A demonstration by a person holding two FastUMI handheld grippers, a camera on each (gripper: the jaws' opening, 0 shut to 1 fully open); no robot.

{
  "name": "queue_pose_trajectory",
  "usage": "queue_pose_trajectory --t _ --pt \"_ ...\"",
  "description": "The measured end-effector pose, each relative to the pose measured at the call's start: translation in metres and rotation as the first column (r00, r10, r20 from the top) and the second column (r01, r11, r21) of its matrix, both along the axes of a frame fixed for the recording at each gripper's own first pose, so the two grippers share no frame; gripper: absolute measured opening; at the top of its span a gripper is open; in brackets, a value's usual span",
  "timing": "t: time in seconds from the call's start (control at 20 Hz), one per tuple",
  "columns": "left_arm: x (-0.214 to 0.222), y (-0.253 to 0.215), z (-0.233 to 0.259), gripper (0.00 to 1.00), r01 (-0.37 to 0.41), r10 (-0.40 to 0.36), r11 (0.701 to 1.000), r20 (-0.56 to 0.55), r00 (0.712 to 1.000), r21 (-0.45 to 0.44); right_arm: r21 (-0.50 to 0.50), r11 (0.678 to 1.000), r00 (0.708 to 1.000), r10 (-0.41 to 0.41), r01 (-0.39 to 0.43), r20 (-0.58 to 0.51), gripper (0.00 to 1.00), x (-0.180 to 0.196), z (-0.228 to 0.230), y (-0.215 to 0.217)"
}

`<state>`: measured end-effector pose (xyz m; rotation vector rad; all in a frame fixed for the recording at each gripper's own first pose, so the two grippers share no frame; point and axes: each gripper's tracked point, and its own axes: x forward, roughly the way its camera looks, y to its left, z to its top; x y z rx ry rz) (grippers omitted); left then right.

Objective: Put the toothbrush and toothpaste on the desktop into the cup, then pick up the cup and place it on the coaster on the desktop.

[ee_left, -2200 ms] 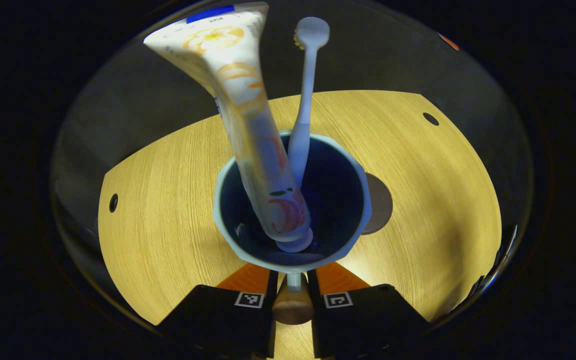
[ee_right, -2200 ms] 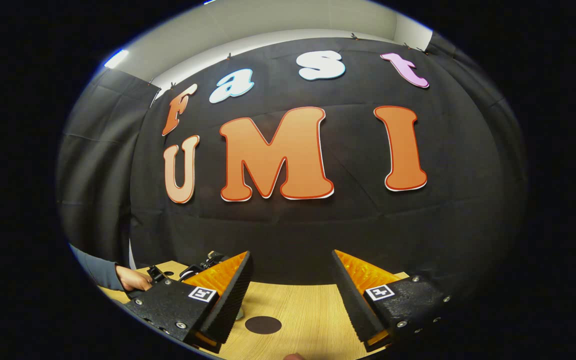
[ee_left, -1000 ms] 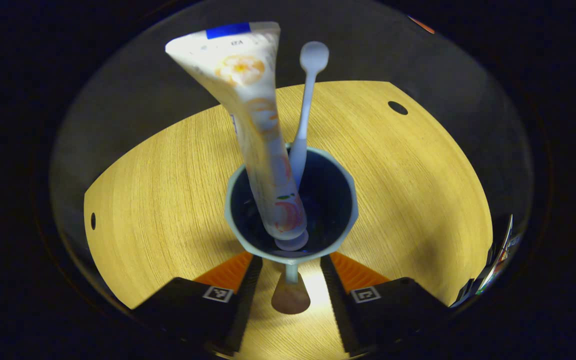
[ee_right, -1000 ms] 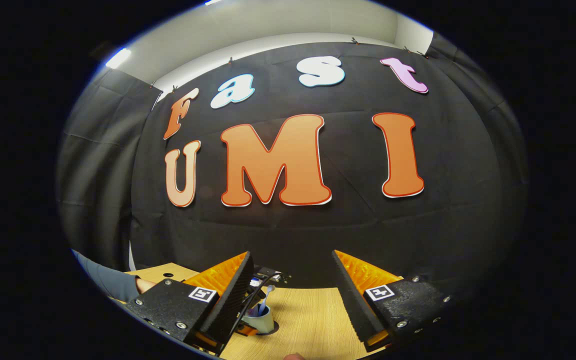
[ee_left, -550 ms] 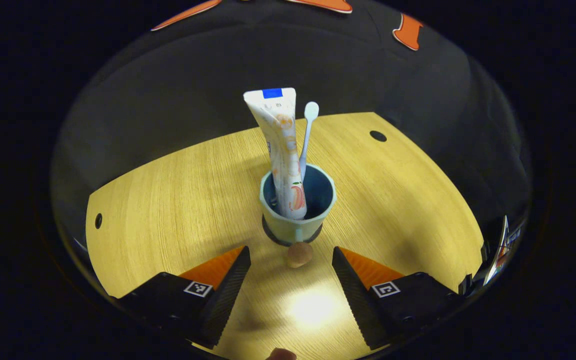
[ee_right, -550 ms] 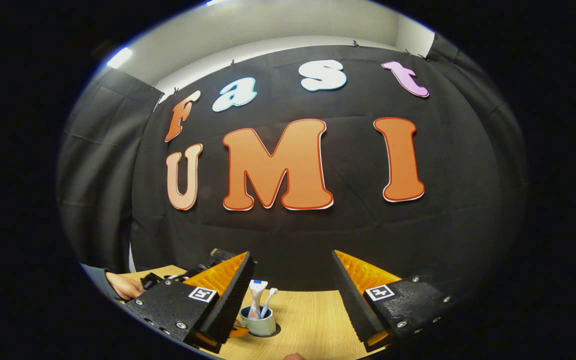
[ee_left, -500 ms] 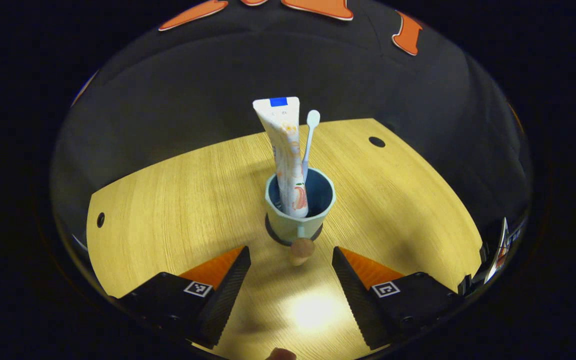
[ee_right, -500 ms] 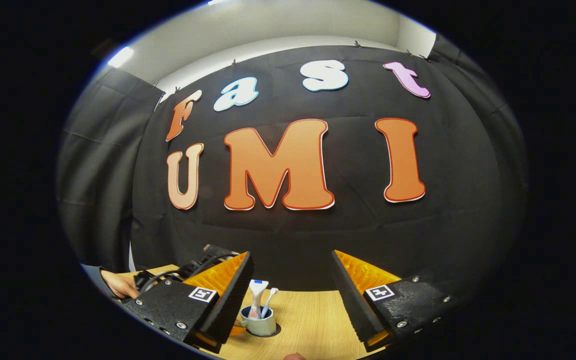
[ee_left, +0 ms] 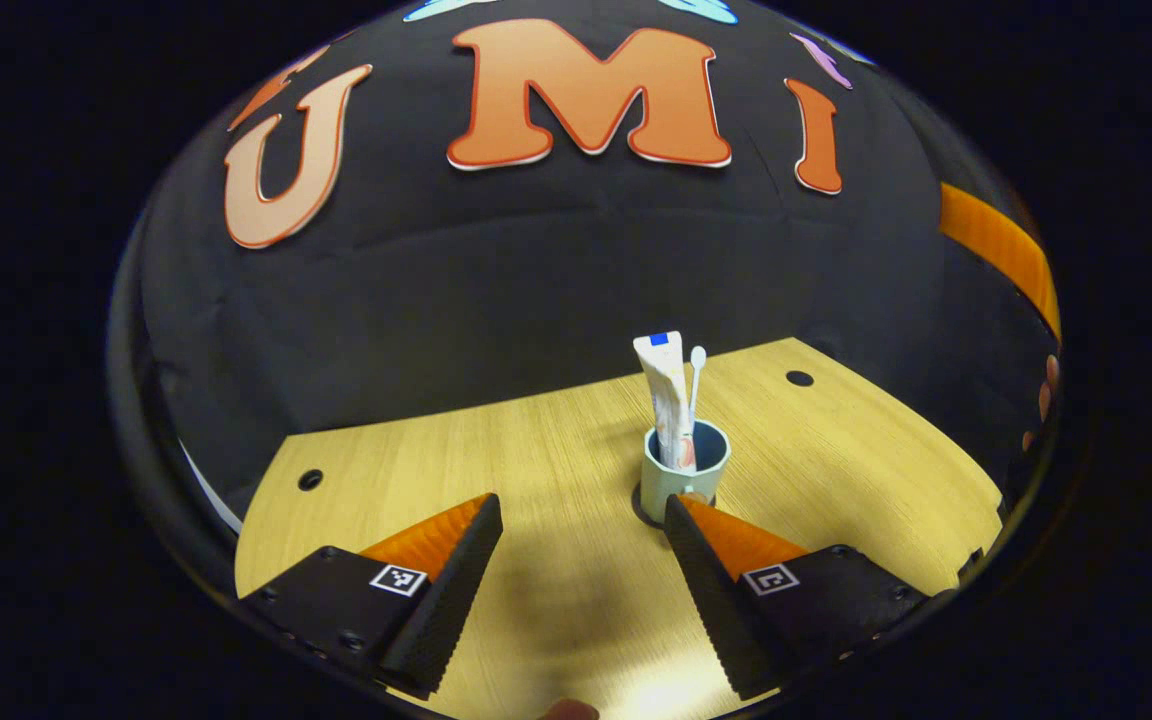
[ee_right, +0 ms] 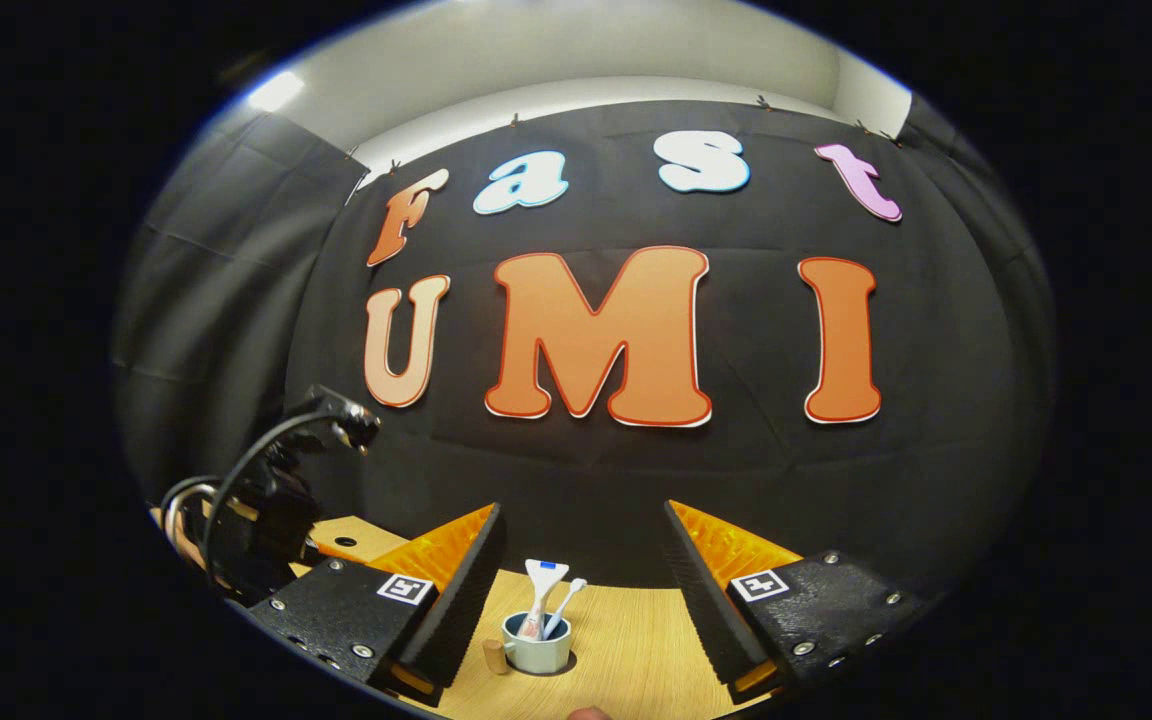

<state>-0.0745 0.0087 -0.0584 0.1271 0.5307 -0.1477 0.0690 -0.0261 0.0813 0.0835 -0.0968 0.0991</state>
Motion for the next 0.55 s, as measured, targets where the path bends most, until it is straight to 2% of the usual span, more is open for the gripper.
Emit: queue_pose_trajectory --t 0.15,0.25,0.3,0.4,0.5,0.55 --pt "-0.006 -0.009 0.017 0.98 -0.033 0.033 0.999 0.128 0.991 -0.004 0.003 0.999 0.999 0.035 -0.035 -0.008 0.93 -0.004 -0.001 0.019" --pt "-0.003 -0.008 0.024 0.97 -0.038 0.042 0.999 0.172 0.984 -0.024 -0.024 0.999 1.0 0.028 -0.029 -0.008 0.89 -0.002 -0.001 0.023" --pt "-0.003 -0.007 0.026 0.97 -0.042 0.048 0.998 0.19 0.981 -0.036 -0.037 0.999 0.999 0.032 -0.032 -0.004 0.93 -0.003 0.0 0.026" --pt "-0.004 -0.006 0.034 0.97 -0.043 0.057 0.997 0.225 0.973 -0.067 -0.053 0.998 0.999 0.035 -0.035 0.007 0.93 -0.005 0.002 0.031" --pt "-0.005 0.002 0.043 0.97 -0.07 0.08 0.996 0.26 0.962 -0.048 -0.057 0.998 0.999 0.034 -0.033 0.012 0.93 -0.003 0.002 0.033" --pt "-0.004 0.009 0.051 0.97 -0.095 0.103 0.995 0.289 0.952 -0.041 -0.053 0.998 0.999 0.033 -0.033 0.01 0.89 -0.001 0.002 0.033"
